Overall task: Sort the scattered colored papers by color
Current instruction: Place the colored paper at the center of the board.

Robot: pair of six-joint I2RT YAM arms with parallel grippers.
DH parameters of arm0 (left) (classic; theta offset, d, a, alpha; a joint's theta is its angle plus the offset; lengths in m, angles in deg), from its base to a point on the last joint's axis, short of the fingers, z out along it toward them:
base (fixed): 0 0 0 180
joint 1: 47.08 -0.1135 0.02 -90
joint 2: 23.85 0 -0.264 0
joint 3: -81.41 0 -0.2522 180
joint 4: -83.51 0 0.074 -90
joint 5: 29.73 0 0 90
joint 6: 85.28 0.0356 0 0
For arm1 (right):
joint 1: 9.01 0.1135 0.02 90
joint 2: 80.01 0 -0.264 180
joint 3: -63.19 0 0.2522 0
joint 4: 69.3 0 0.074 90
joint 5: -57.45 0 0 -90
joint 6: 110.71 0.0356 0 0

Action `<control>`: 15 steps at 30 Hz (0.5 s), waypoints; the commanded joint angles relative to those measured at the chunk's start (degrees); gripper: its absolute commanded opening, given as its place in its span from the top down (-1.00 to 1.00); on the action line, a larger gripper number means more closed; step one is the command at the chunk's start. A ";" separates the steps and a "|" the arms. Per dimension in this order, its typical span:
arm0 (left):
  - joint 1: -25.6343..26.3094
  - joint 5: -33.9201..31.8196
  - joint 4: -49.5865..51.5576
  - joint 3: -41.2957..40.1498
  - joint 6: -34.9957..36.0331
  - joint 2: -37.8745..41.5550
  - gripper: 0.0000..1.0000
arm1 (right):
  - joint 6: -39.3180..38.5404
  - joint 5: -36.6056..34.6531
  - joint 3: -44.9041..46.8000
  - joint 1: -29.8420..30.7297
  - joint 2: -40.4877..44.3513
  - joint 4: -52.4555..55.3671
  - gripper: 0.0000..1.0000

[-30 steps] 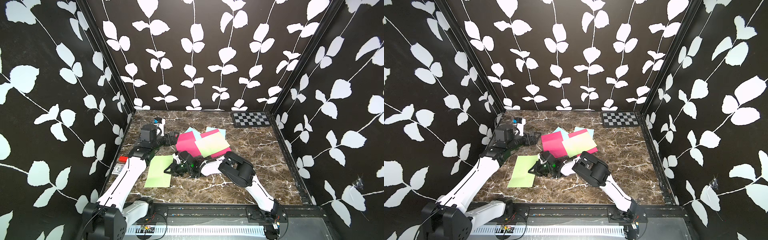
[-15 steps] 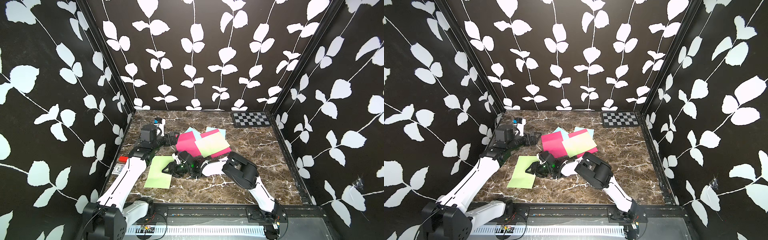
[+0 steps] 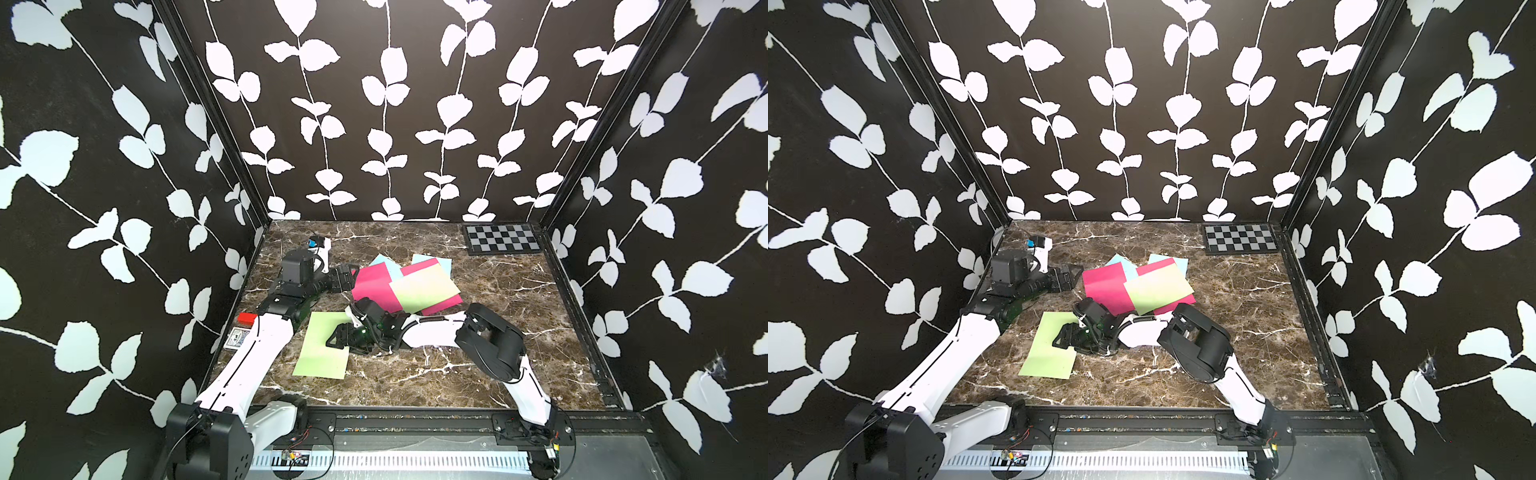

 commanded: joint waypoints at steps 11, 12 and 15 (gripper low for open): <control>-0.06 0.43 -2.15 -1.04 -0.50 -0.40 -0.79 | -7.96 -6.64 -5.93 1.07 0.34 20.92 -0.55; -0.06 0.41 -2.33 -1.09 -0.58 -0.36 -0.79 | -7.76 -6.55 -6.02 1.07 0.35 20.85 -0.55; -0.05 0.15 -2.20 -1.09 -0.60 0.04 -0.79 | -7.18 -6.49 -5.56 1.16 0.51 20.22 -0.56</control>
